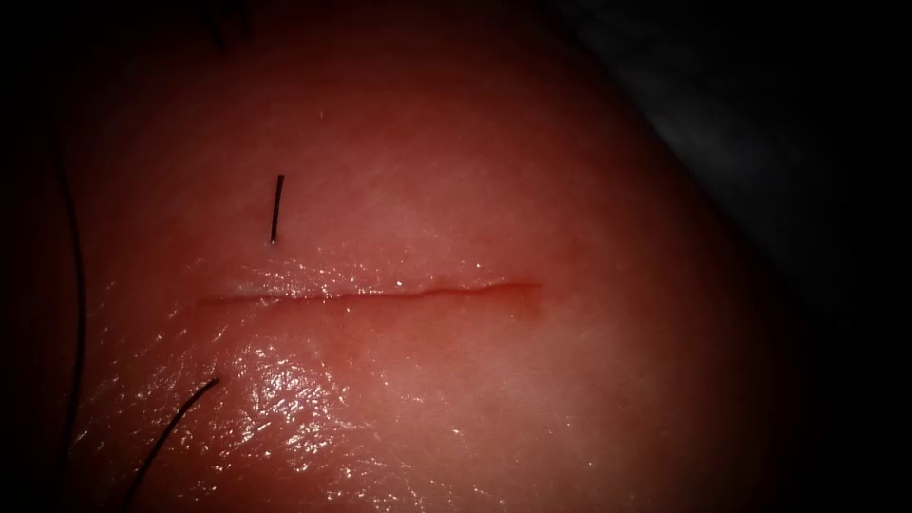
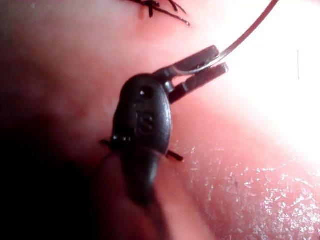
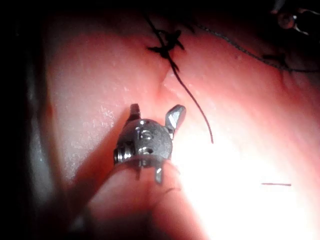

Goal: Wound Closure
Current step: Pull the string through the cut with the right gripper

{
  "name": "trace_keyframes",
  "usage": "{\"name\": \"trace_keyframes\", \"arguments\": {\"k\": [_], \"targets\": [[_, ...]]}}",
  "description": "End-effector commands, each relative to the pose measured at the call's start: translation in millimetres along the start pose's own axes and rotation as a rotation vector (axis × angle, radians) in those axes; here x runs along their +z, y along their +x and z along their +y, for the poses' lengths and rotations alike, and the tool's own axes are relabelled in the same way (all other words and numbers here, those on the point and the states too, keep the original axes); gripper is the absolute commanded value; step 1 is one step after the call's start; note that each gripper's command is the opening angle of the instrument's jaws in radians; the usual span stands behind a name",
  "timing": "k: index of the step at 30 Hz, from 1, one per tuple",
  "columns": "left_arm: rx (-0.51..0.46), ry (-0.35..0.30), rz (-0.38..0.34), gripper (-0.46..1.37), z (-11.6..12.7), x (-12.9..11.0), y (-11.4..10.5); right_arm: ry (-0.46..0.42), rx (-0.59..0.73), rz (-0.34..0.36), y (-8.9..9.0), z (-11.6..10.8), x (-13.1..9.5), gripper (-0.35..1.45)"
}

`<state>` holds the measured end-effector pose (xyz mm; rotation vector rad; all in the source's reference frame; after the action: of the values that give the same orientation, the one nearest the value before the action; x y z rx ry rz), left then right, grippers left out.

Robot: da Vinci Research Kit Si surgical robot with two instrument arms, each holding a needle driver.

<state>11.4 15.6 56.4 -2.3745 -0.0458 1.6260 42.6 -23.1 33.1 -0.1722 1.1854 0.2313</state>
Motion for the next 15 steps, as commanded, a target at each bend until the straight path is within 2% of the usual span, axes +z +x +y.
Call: {"name": "trace_keyframes", "arguments": {"k": [1, 9, 15], "targets": [[0.000, -0.010, 0.000, -0.35, 0.0, 0.0, -0.1, 0.002, 0.014, -0.008, -0.2, 0.1, -0.1, 1.20], [0.000, -0.010, 0.001, -0.35, -0.1, 0.0, -0.1, -0.034, 0.135, -0.042, -3.0, 3.5, 0.0, 1.20], [0.000, -0.010, 0.001, -0.35, -0.1, 0.0, -0.1, -0.049, 0.189, -0.044, -4.3, 5.2, 0.4, 1.19]]}}
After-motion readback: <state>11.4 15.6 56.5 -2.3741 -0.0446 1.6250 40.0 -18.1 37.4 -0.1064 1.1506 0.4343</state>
